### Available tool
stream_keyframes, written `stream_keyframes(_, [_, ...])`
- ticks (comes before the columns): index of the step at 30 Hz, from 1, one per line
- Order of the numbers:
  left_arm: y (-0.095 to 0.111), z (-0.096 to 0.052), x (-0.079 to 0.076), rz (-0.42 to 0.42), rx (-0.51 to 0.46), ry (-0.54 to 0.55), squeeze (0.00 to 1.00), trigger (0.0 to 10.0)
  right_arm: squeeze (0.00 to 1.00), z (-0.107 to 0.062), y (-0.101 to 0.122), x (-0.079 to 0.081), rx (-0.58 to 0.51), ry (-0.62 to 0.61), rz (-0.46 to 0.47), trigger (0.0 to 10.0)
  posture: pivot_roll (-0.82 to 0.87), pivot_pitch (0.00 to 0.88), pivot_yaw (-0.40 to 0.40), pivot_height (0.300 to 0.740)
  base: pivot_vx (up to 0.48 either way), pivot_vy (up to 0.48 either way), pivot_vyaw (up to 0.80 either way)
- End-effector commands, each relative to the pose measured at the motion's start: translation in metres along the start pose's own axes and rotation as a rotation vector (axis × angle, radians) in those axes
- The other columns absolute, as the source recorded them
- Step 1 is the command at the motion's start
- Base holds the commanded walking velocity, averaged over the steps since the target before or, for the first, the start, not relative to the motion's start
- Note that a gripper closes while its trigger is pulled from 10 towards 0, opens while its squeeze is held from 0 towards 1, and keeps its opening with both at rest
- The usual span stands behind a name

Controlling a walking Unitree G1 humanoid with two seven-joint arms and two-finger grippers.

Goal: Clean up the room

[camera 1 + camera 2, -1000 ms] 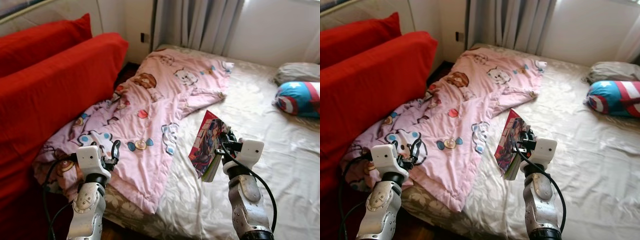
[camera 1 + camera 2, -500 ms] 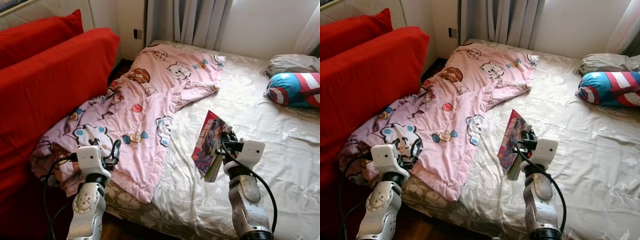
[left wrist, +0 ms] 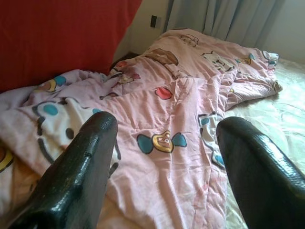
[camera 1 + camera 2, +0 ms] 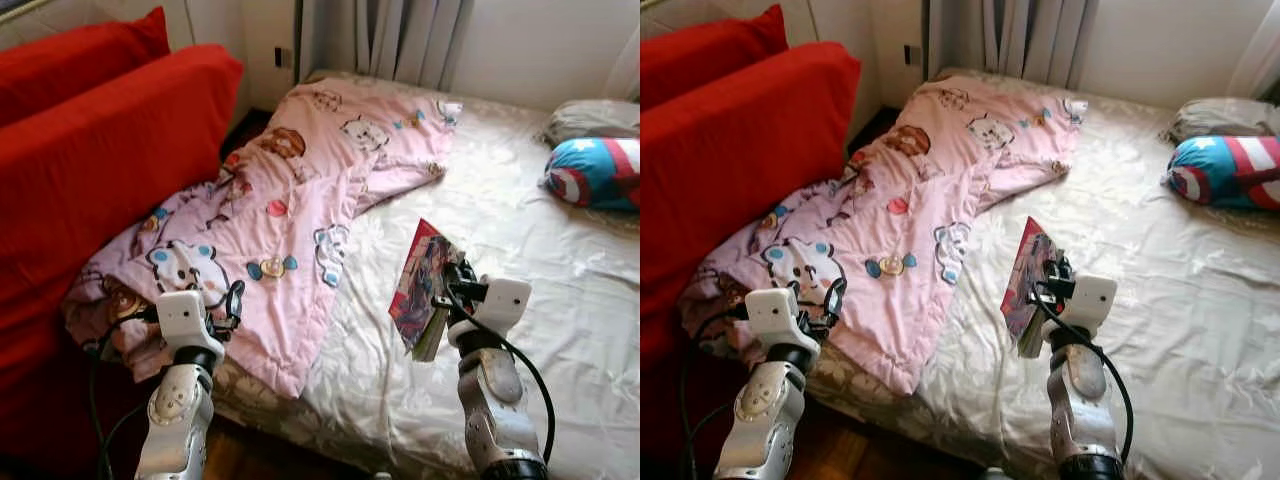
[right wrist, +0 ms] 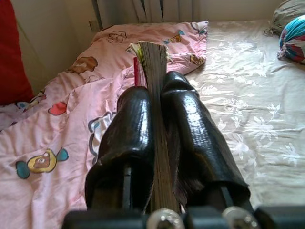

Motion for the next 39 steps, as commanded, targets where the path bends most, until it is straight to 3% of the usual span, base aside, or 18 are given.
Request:
stream_keyframes(1, [-0.0016, -0.0024, -0.0003, -0.004, 0.006, 0.003, 0.00, 10.0, 0.00, 0.0010, 0.0039, -0.0025, -0.020, -0.009, 0.001, 10.0, -0.04, 0.117, -0.051, 0.740, -0.300, 0.000, 0.00])
stream_keyframes(30, [-0.0012, -0.0022, -0.0006, -0.005, 0.002, 0.012, 0.00, 10.0, 0.00, 0.0029, 0.0002, -0.0029, 0.007, -0.005, 0.000, 10.0, -0.05, 0.114, -0.056, 0.740, -0.009, 0.000, 0.00])
stream_keyframes(39, [-0.0013, -0.0015, -0.0007, 0.016, 0.006, 0.007, 0.00, 10.0, 0.00, 0.0037, -0.0009, -0.0004, 0.012, 0.009, 0.000, 10.0, -0.05, 0.113, -0.057, 0.740, 0.000, 0.000, -0.72])
Point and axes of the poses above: a point about 5 cm out from each wrist's last joint towards the gripper, its own z axis pointing out of the wrist towards the gripper, its own y axis along the axis of the wrist's last joint, x = y × z, the point moved 4 cm from there along z, pointing out of the wrist towards the gripper, and after that the axes turned 12 degrees about -z, right-handed, at the moved point
